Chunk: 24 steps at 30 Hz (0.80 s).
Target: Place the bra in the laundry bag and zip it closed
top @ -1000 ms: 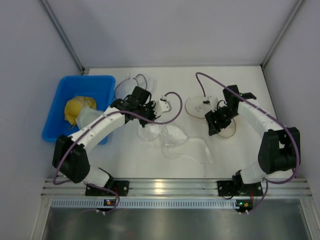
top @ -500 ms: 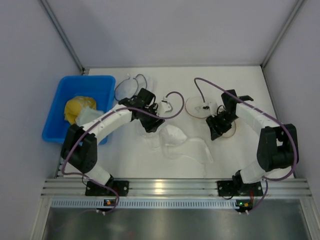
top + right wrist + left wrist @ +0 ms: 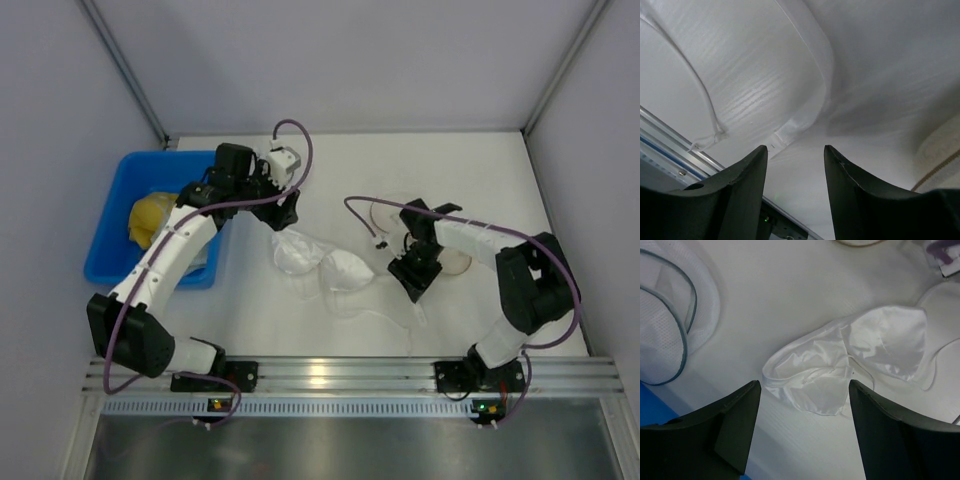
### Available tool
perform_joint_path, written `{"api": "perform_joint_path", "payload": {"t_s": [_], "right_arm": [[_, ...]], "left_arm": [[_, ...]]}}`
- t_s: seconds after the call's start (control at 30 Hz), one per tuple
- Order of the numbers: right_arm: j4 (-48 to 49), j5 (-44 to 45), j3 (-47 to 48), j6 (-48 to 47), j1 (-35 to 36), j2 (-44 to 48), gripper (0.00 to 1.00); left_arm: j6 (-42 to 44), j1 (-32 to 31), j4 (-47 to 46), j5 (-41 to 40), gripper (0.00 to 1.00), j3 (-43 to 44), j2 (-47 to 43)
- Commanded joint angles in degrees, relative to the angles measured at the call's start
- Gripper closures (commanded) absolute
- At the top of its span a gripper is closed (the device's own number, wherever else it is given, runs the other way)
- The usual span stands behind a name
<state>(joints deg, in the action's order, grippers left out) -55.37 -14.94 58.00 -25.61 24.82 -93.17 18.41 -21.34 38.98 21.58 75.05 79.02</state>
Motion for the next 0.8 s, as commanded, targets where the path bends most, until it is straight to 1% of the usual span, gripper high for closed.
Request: {"api": "perform_joint_path", "payload": {"t_s": [0.0,0.1,0.17,0.2,0.27,0.3,0.33,0.37,0.5,0.57,0.67,0.77], "right_arm": [[4.0,5.6,-0.9,2.7,3.5,-2.1,0.49],[5.4,7.1,-1.4,3.8,5.4,-4.0,0.50],[5.7,7.8,-1.5,4.2,6.6,-5.0,0.54],[5.8,8.3,-1.6,4.1,6.8,-5.2,0.63],[5.9,10.4,-1.7,4.0,7.1,-5.8,0.75],[5.3,11.0,-1.7,3.7,7.1,-5.8,0.90],[5.0,11.5,-1.5,3.5,7.1,-5.5,0.97],[4.6,12.4,-1.4,2.9,6.6,-3.7,1.00],[0.3,14.1,2.5,0.4,3.1,1.9,1.00],[-0.7,14.7,4.1,-0.7,2.5,4.8,1.00],[-2.0,18.0,7.3,-3.1,2.5,6.2,1.00],[-2.8,19.8,10.5,-4.8,2.6,5.1,1.00]], "left_arm": [[-4.9,3.2,-1.1,4.3,0.23,2.6,-1.7],[-4.9,4.6,-1.1,5.1,0.22,2.9,-2.2],[-4.7,5.1,-1.1,5.6,0.22,2.7,-2.6],[-4.7,5.2,-1.1,5.6,0.22,2.7,-2.8],[-4.6,5.4,-1.5,5.5,0.22,2.6,-3.1],[-4.5,5.6,-1.5,5.7,0.22,2.5,-3.1],[-4.5,5.9,-1.5,5.7,0.22,2.5,-3.2],[-4.5,6.0,-1.5,5.7,0.22,2.3,-3.2],[-4.1,7.0,-1.8,6.1,0.22,1.2,-4.0],[-4.2,7.2,-2.4,6.1,0.22,0.5,-4.2],[-4.4,7.5,-3.2,5.8,0.22,-0.5,-4.7],[-4.5,7.6,-3.3,5.6,0.22,-1.2,-4.8]]}}
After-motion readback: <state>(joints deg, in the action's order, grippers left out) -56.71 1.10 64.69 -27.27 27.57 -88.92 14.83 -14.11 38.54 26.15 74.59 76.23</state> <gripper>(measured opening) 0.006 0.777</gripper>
